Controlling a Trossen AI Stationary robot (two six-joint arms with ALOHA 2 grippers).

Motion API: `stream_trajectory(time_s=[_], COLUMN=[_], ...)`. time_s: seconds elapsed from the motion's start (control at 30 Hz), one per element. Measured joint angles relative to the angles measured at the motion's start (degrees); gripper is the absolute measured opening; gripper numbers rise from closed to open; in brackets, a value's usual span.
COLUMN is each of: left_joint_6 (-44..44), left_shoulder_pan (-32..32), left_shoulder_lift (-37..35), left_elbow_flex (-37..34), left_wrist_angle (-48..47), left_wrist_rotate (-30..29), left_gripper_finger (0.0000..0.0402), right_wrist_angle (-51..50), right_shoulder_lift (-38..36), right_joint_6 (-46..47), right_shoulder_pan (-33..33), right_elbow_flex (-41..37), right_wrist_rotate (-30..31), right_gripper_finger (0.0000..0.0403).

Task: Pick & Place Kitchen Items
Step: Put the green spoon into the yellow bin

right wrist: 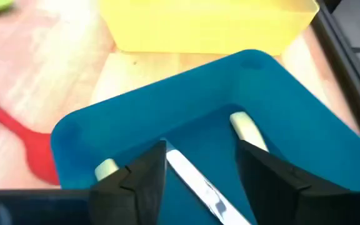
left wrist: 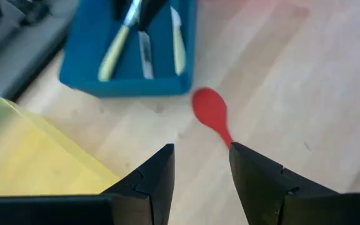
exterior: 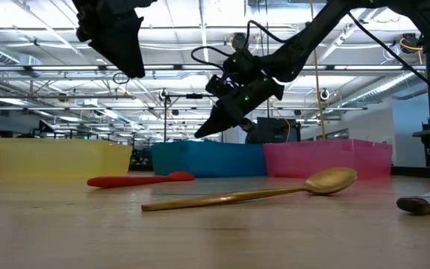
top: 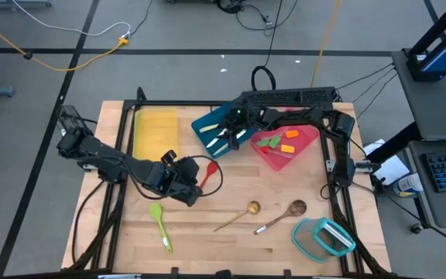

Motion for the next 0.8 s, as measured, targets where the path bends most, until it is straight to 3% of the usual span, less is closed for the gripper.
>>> stream_trajectory(time_s=[0.27,0.8], left_joint_6=[-7.68,-28.23], left_shoulder_pan=[-0.95,-10.28], left_shoulder_lift=[0.01,0.01], left_elbow_flex=[0.0,0.0], left_wrist_angle=[0.0,-0.02], left_wrist_rotate=[4.28,4.69], left_gripper_finger=[0.0159,0.0159], right_wrist_angle=[2.2,2.15], right_shoulder_lift=[-1.52,-4.4], right_joint_6=[-3.7,-6.96], right_shoulder_pan=[5.13,16.64], right_elbow_flex=[0.03,-0.04], right_wrist_rotate=[10.27,10.11], right_gripper_finger=[0.0219,0.0211])
